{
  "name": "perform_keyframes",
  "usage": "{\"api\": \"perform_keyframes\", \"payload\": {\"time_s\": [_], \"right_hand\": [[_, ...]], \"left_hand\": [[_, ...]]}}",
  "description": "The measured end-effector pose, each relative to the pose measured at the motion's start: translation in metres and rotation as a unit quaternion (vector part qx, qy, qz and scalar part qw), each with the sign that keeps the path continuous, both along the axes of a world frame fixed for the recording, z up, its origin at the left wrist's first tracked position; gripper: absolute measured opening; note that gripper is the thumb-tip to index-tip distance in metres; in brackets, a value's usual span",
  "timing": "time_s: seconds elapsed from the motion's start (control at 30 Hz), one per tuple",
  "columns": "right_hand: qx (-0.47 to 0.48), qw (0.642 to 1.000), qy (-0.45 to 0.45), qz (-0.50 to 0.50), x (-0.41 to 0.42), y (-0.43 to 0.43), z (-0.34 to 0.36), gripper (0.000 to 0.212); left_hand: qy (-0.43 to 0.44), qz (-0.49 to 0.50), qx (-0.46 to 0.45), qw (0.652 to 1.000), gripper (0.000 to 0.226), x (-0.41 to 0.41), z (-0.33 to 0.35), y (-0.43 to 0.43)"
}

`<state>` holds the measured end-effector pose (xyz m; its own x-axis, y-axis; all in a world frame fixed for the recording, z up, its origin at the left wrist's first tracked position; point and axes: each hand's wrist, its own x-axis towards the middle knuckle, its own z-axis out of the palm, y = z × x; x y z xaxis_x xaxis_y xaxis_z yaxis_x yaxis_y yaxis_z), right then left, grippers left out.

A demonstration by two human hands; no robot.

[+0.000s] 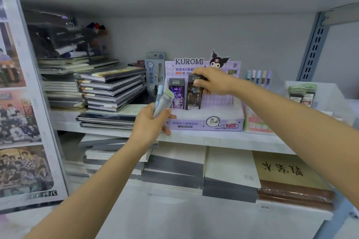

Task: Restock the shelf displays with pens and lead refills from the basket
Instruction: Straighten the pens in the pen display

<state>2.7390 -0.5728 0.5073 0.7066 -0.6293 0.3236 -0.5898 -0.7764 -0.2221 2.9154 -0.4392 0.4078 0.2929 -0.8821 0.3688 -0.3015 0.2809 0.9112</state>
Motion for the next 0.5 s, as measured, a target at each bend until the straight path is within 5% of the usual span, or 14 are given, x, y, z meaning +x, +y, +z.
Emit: {"api": "perform_keyframes", "payload": {"time_s": [0.1, 0.3, 0.5], "right_hand": [[-0.022, 0.999, 0.027, -0.003, -0.001, 0.001, -0.004, 0.007], [-0.042, 0.986, -0.158, -0.018, 0.005, 0.005, -0.023, 0.021], [-0.129, 0.973, -0.180, -0.065, 0.008, 0.009, -0.034, 0.015]], "left_hand": [[-0.004, -0.008, 0.006, 1.000, 0.015, 0.001, 0.001, 0.002], [-0.001, -0.018, 0.009, 1.000, 0.014, 0.003, 0.001, 0.004], [0.017, -0.035, 0.015, 0.999, 0.017, 0.004, 0.004, 0.007]]}}
